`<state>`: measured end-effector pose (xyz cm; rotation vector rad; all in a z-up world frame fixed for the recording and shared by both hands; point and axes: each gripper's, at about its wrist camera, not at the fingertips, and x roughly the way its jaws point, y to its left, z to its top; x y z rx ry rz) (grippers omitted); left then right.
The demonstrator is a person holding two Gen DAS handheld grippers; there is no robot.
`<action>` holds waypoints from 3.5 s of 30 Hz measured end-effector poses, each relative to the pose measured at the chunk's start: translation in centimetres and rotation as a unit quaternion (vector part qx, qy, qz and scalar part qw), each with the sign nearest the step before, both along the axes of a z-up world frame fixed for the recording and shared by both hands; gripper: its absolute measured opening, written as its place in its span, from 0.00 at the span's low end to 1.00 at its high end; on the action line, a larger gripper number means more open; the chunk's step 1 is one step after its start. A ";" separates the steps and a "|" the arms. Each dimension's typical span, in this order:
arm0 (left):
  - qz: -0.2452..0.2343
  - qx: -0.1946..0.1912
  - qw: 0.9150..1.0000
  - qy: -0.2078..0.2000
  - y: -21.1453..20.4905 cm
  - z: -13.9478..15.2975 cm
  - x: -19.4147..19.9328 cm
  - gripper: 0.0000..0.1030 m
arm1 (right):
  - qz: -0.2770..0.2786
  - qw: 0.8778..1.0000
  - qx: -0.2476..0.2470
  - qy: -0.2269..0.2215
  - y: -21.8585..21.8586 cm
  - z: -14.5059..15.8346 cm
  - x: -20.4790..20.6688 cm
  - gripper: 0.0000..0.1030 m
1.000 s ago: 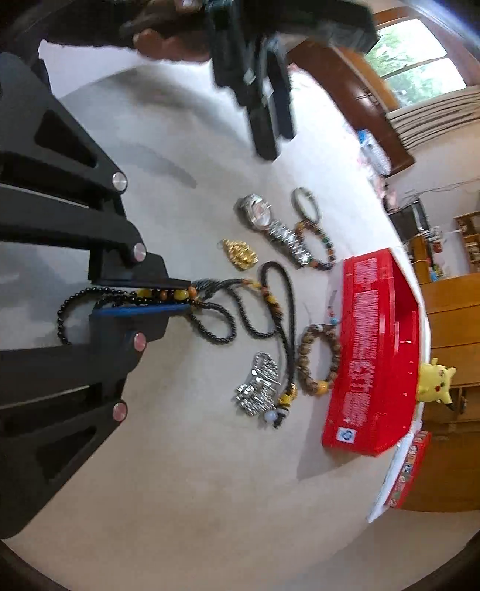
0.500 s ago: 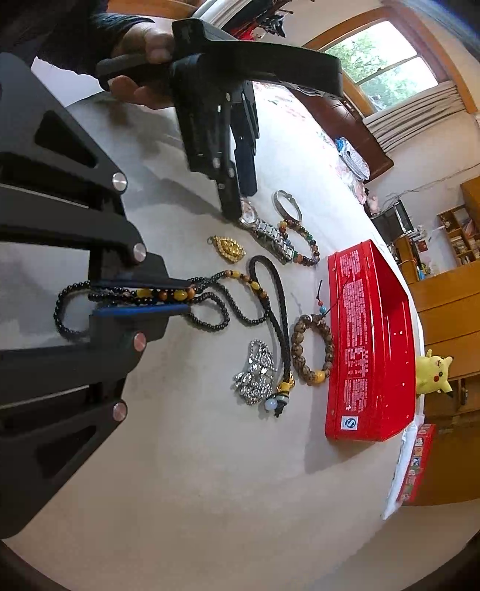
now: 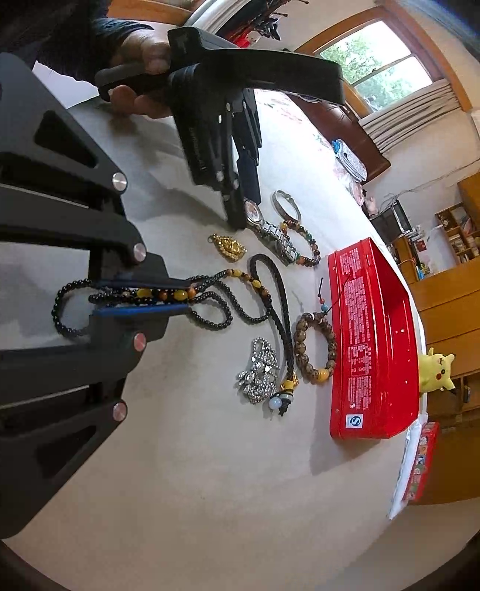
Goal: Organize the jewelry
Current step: 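Grasp the black beaded necklace with the right tool while the left tool grasps the silver wristwatch, then carry necklace and watch into the red box and open both tools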
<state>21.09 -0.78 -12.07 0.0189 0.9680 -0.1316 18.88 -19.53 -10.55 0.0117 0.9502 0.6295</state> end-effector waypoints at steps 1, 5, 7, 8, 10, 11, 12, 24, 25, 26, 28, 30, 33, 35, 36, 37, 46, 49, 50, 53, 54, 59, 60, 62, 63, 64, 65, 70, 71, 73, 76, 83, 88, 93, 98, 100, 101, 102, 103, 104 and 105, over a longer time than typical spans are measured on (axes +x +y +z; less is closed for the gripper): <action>0.003 -0.010 1.000 0.003 0.3 0.1 0.0 0.31 | 0.000 1.000 0.000 -0.001 0.0 0.0 0.0 0.06; 0.005 -0.016 1.000 0.004 0.4 0.3 -0.1 0.31 | 0.000 1.000 0.001 -0.007 -0.1 0.6 -0.1 0.06; 0.006 -0.018 1.000 0.003 0.5 0.4 -0.3 0.31 | 0.001 1.000 0.000 -0.010 -0.1 0.9 -0.2 0.06; 0.007 -0.020 1.000 0.000 0.5 0.7 -0.4 0.31 | 0.001 1.000 0.000 -0.012 -0.1 1.1 -0.2 0.06; 0.008 -0.020 1.000 -0.009 0.6 1.4 -0.8 0.31 | 0.001 1.000 -0.001 -0.014 -0.1 1.4 -0.4 0.06; 0.008 -0.020 1.000 -0.013 0.7 1.8 -1.0 0.31 | 0.001 1.000 -0.001 -0.016 -0.1 1.5 -0.4 0.06; 0.008 -0.020 1.000 -0.020 0.7 2.4 -1.3 0.31 | 0.001 1.000 -0.001 -0.017 -0.1 1.7 -0.6 0.06; -0.004 -0.025 0.997 -0.074 1.0 7.5 -4.2 0.31 | 0.003 0.998 -0.001 -0.066 0.2 6.2 -1.6 0.06; -0.005 -0.024 0.997 -0.079 1.0 7.9 -4.4 0.31 | 0.003 0.998 -0.002 -0.070 0.1 6.5 -1.6 0.06; -0.005 -0.024 0.996 -0.083 1.0 8.3 -4.6 0.31 | 0.002 0.997 -0.002 -0.074 0.1 6.9 -1.7 0.06; -0.006 -0.022 0.996 -0.092 1.0 9.0 -5.0 0.31 | 0.002 0.997 0.000 -0.081 0.0 7.7 -1.7 0.06; -0.009 -0.021 0.995 -0.098 1.2 9.6 -5.3 0.31 | 0.001 0.996 0.001 -0.089 -0.2 8.6 -1.7 0.06; -0.013 -0.020 0.994 -0.106 1.2 10.3 -5.4 0.31 | -0.001 0.995 0.001 -0.101 -0.3 9.7 -1.6 0.06; -0.014 -0.016 0.994 -0.111 1.1 10.7 -5.3 0.31 | -0.002 0.994 0.002 -0.111 -0.4 10.6 -1.3 0.06; -0.015 -0.015 0.993 -0.113 1.2 10.9 -5.2 0.31 | -0.003 0.993 0.002 -0.115 -0.4 10.9 -1.3 0.06; -0.016 -0.013 0.993 -0.115 1.2 11.1 -5.0 0.31 | -0.004 0.993 0.002 -0.120 -0.5 11.4 -1.1 0.06; -0.028 -0.011 0.991 -0.128 1.2 12.6 -3.0 0.31 | -0.006 0.990 0.002 -0.143 -0.4 14.5 1.9 0.06; -0.030 -0.008 0.991 -0.134 1.1 13.1 -2.2 0.31 | -0.005 0.989 0.004 -0.147 -0.2 15.1 3.0 0.06; -0.031 -0.007 0.990 -0.135 1.1 13.3 -1.8 0.31 | -0.005 0.989 0.004 -0.148 -0.2 15.3 3.3 0.06; -0.033 -0.007 0.990 -0.136 1.0 13.6 -0.7 0.31 | -0.004 0.989 0.006 -0.148 0.0 15.9 4.6 0.06; -0.034 -0.007 0.990 -0.137 1.0 13.7 -0.3 0.31 | -0.004 0.989 0.006 -0.148 0.1 16.0 4.9 0.06; -0.038 -0.002 0.989 -0.145 0.6 14.2 1.2 0.31 | -0.002 0.989 0.004 -0.149 0.6 16.5 7.1 0.06; -0.038 -0.001 0.989 -0.146 0.5 14.3 1.7 0.31 | -0.002 0.989 0.004 -0.148 0.8 16.5 7.7 0.06; -0.039 -0.001 0.988 -0.147 0.4 14.5 2.3 0.31 | -0.002 0.989 0.003 -0.148 1.0 16.6 8.2 0.06; -0.039 -0.001 0.988 -0.148 0.3 14.6 2.9 0.31 | -0.002 0.989 0.002 -0.147 1.1 16.6 8.8 0.06; -0.039 -0.001 0.988 -0.149 0.3 14.7 3.2 0.31 | -0.002 0.989 0.002 -0.147 1.2 16.6 9.1 0.06; -0.040 -0.002 0.988 -0.149 0.2 14.8 3.6 0.31 | -0.002 0.989 0.002 -0.146 1.2 16.5 9.4 0.06; -0.034 -0.006 0.989 -0.145 0.4 15.0 6.7 0.31 | -0.008 0.990 0.003 -0.141 1.3 16.5 12.1 0.06; -0.033 -0.006 0.989 -0.145 0.4 15.0 7.2 0.31 | -0.009 0.990 0.002 -0.139 1.4 16.5 12.7 0.06; -0.031 -0.003 0.989 -0.144 0.4 15.1 8.4 0.31 | -0.012 0.990 -0.002 -0.139 1.5 16.4 13.7 0.06; -0.027 0.002 0.990 -0.139 0.4 14.8 10.3 0.31 | -0.014 0.991 -0.005 -0.136 1.7 16.1 15.4 0.06; -0.022 0.006 0.993 -0.116 0.5 12.9 14.4 0.31 | -0.023 0.993 -0.007 -0.115 2.1 14.5 19.8 0.06; -0.022 0.008 0.996 -0.083 0.5 10.4 18.1 0.31 | -0.038 0.996 -0.021 -0.077 2.4 10.8 23.9 0.06; -0.021 0.010 0.999 -0.047 0.4 7.3 21.3 0.31 | -0.056 0.997 -0.036 -0.035 2.2 6.6 27.3 0.06; -0.021 0.004 1.000 -0.013 0.5 4.3 22.8 0.32 | -0.055 0.997 -0.057 -0.007 2.9 3.6 28.1 0.10; -0.018 0.009 1.000 -0.009 0.5 3.8 22.7 0.33 | -0.052 0.996 -0.066 -0.001 3.1 2.9 27.9 0.14; -0.017 0.013 1.000 -0.011 0.6 3.8 22.4 0.38 | -0.052 0.996 -0.070 -0.003 3.2 2.8 27.7 0.18; -0.016 0.014 1.000 -0.012 0.5 3.9 22.2 0.41 | -0.052 0.996 -0.072 -0.005 3.2 2.9 27.5 0.21; -0.013 0.018 1.000 -0.018 0.6 4.1 21.9 0.43 | -0.051 0.996 -0.072 -0.009 3.2 3.1 27.1 0.21; -0.011 0.020 1.000 -0.021 0.7 4.5 21.5 0.43 | -0.050 0.996 -0.070 -0.012 3.1 3.4 26.7 0.21; -0.012 0.020 0.999 -0.026 0.7 5.0 21.0 0.43 | -0.051 0.996 -0.066 -0.016 2.9 3.9 26.2 0.21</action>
